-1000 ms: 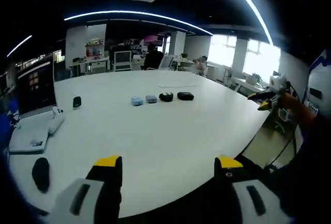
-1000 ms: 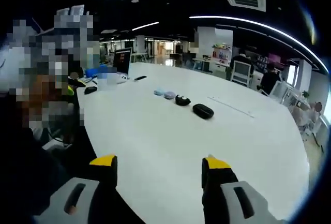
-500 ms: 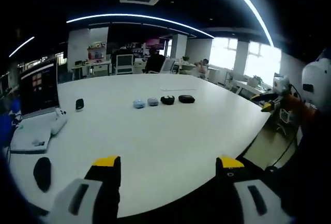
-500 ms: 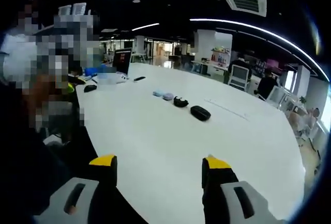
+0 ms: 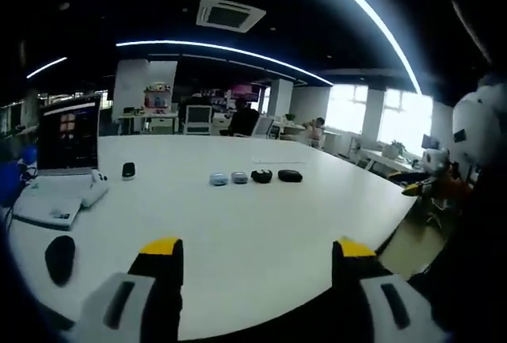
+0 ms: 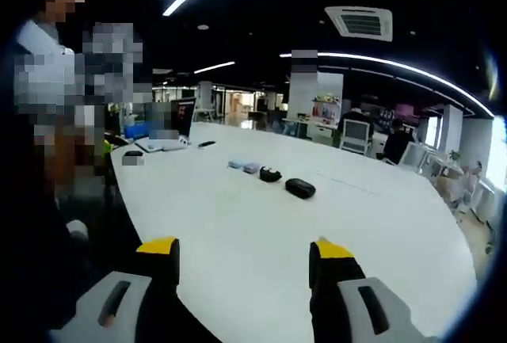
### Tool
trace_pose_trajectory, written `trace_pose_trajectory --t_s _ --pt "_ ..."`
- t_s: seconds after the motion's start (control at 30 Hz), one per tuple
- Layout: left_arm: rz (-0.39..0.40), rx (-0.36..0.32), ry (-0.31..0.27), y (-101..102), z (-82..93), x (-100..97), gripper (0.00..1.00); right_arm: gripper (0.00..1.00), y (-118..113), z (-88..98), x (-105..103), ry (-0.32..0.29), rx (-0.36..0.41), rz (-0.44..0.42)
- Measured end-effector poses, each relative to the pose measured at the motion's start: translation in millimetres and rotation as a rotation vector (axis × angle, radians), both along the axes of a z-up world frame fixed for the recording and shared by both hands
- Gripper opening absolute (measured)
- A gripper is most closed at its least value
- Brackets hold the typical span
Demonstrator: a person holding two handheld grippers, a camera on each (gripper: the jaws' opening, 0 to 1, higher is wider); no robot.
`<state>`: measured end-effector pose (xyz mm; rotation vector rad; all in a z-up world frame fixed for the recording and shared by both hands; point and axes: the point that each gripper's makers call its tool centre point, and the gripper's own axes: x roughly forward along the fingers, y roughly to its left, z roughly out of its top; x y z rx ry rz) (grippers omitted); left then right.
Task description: Pick up the earbuds from the table and place the earbuds into the earbud case
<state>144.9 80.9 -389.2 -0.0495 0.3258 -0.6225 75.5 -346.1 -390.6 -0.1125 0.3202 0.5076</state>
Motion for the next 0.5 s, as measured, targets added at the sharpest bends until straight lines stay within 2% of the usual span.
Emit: trace_pose_trajectory --t_s 0.13,0.2,0.3,0.5 --pt "0.008 -0.012 -0.026 0.4 4.8 2.5 0.77 0.64 -9.1 13.3 1.9 -0.035 0.077 -0.051" --pt "0.009 -0.012 -0.026 0.3 5.1 3.2 0.77 0.64 -9.7 13.4 1.9 -0.033 0.082 -0.053" --pt "0.012 0.03 -0.028 0.4 2.2 6.3 0.77 0.64 -8.8 9.1 1.7 -0.025 0.075 -0.056" --pt "0.039 0.007 -0.047 3.9 7.5 10.7 0.76 0.64 -12.1 8.4 1.8 -0.028 0.089 -0.074"
